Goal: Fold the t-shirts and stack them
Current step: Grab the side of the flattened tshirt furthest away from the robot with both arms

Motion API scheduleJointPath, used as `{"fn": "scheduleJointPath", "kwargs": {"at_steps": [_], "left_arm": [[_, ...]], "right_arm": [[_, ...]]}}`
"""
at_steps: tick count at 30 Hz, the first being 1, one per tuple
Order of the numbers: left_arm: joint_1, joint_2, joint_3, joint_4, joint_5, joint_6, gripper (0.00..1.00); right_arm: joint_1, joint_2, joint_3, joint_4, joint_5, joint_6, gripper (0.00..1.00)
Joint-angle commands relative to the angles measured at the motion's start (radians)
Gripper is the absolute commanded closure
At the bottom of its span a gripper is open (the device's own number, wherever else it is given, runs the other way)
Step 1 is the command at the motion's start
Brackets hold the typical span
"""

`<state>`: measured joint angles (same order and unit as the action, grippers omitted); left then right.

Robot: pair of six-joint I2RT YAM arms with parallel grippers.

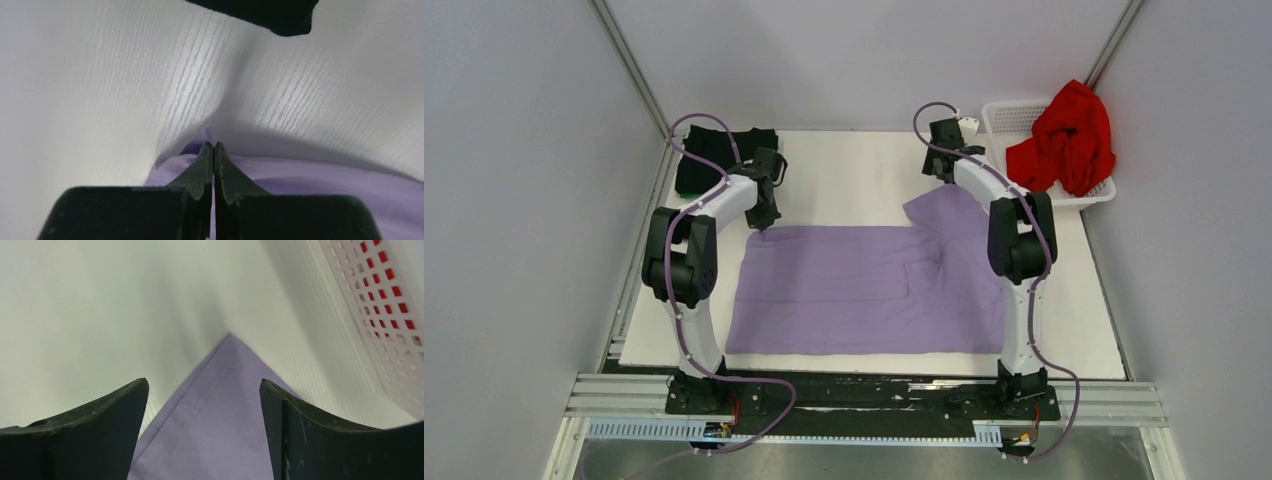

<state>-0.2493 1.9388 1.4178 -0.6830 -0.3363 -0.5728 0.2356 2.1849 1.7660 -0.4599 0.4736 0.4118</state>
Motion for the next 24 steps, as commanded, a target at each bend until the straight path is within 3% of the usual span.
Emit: {"fn": "scheduleJointPath", "kwargs": {"at_steps": [1, 9, 17, 24], "left_arm": [[-0.008, -0.055, -0.017, 0.036, 0.006, 0.017, 1.00], [-0.013, -0.063, -0.023, 0.050, 0.021, 0.033, 1.00], [-0.016, -0.064, -0.022, 0.052, 0.023, 0.028, 1.00], [-0.019, -0.084, -0.032, 0.052, 0.022, 0.024, 1.00]], "right_arm": [[-0.019, 0.110, 0.156, -0.023, 0.024, -0.066, 0.22], [-0.018, 0.184, 0.173, -0.027, 0.029, -0.104, 0.27], [-0.018, 0.135, 0.062, -0.030, 0.020, -0.063, 0.41], [-0.018, 0.054, -0.061, -0.034, 0.042, 0.041, 0.47]]}}
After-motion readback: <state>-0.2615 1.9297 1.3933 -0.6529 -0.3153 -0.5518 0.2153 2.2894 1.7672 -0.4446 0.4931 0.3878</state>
